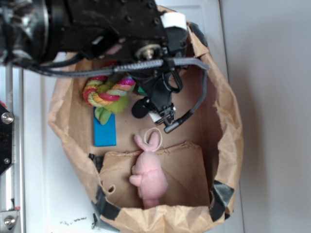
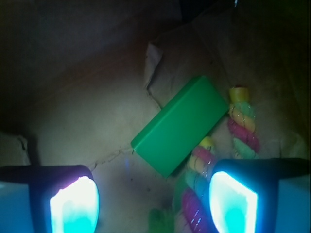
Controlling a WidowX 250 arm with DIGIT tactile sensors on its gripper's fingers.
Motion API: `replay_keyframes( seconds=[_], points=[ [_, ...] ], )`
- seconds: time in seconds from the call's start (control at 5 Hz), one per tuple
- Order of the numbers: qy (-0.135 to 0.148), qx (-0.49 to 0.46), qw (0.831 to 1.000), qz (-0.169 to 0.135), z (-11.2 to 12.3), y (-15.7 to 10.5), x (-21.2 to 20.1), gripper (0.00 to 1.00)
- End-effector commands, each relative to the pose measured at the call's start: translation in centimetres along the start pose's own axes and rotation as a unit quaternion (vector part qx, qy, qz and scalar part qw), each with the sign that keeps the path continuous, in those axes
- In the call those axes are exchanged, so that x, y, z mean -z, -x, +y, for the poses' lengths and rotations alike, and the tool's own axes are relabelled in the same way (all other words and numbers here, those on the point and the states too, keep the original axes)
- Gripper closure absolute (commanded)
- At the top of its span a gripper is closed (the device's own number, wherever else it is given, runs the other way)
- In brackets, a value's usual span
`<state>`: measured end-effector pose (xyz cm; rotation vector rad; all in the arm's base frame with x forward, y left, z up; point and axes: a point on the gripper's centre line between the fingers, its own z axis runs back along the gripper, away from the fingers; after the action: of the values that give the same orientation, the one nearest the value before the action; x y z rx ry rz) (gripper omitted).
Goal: Grab the multicolored rope.
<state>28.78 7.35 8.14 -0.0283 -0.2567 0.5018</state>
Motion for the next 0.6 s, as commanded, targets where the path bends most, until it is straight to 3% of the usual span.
replay_keyframes(
  seconds=[0.0,0.4],
  points=[
    [-0.007,0.030,0.999,-0.035,0.18,-1.58,-1.48,0.00],
    [-0.007,0.030,0.999,-0.035,0.18,-1.58,-1.48,0.00]
  ],
)
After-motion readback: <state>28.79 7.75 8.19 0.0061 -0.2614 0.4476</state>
